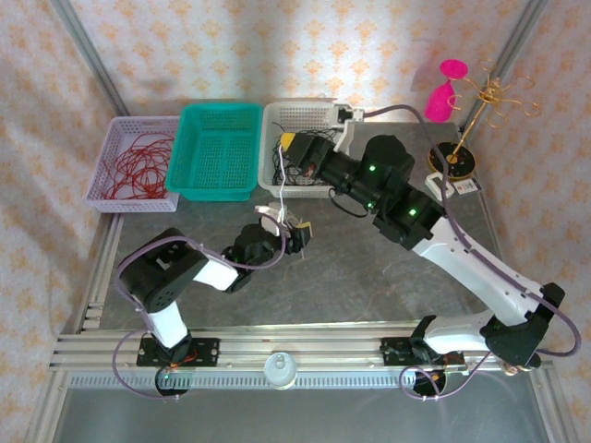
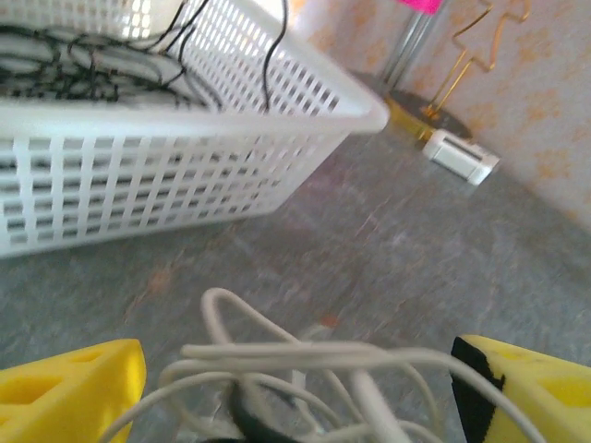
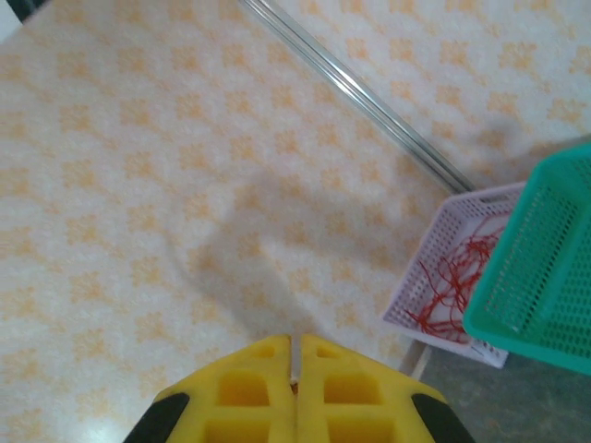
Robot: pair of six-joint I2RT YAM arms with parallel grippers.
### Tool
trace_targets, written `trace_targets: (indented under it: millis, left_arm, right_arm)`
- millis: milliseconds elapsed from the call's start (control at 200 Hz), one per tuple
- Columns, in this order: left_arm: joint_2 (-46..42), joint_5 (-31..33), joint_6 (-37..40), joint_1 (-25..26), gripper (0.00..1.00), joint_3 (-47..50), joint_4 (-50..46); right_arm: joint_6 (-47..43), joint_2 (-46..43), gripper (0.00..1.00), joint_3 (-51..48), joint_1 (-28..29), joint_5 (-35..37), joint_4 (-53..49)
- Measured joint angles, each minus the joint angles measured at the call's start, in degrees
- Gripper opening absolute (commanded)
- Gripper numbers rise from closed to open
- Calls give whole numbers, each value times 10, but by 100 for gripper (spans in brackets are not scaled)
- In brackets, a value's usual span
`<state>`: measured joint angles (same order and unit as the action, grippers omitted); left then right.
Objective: Untangle the cables
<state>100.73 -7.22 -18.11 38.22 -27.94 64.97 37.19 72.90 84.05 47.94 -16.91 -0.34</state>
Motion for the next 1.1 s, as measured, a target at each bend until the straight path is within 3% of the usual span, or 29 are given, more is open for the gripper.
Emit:
trace_targets:
  millis: [220,360,450,526,661,881,1096]
  left_arm:
    - [22,0,-14,-24,70,3,5]
    - [28,-3,-16,-31,69,7,10]
    - [28,-4,-17,-33,54,19,12]
    - [27,-13,-19,-37,51,35,14]
    - [-9,-46,-35,-43,72,71,12]
    - [-171,-140,-55,-37,75,98,-35]
    - [-291,-196,-46,-33,86,98,-109]
  right_arm:
    - [-11,15,0,88,0,11,-9]
    - [-22,24,0,125,0,22,-17]
    - [-30,27,0,142,0,26,-22]
    - [-33,27,0,150,0,28,-24]
    - [-34,27,0,146,0,28,-23]
    - [-25,21,0,56,0,31,-10]
    - [-10,10,0,-24,0,39,-9]
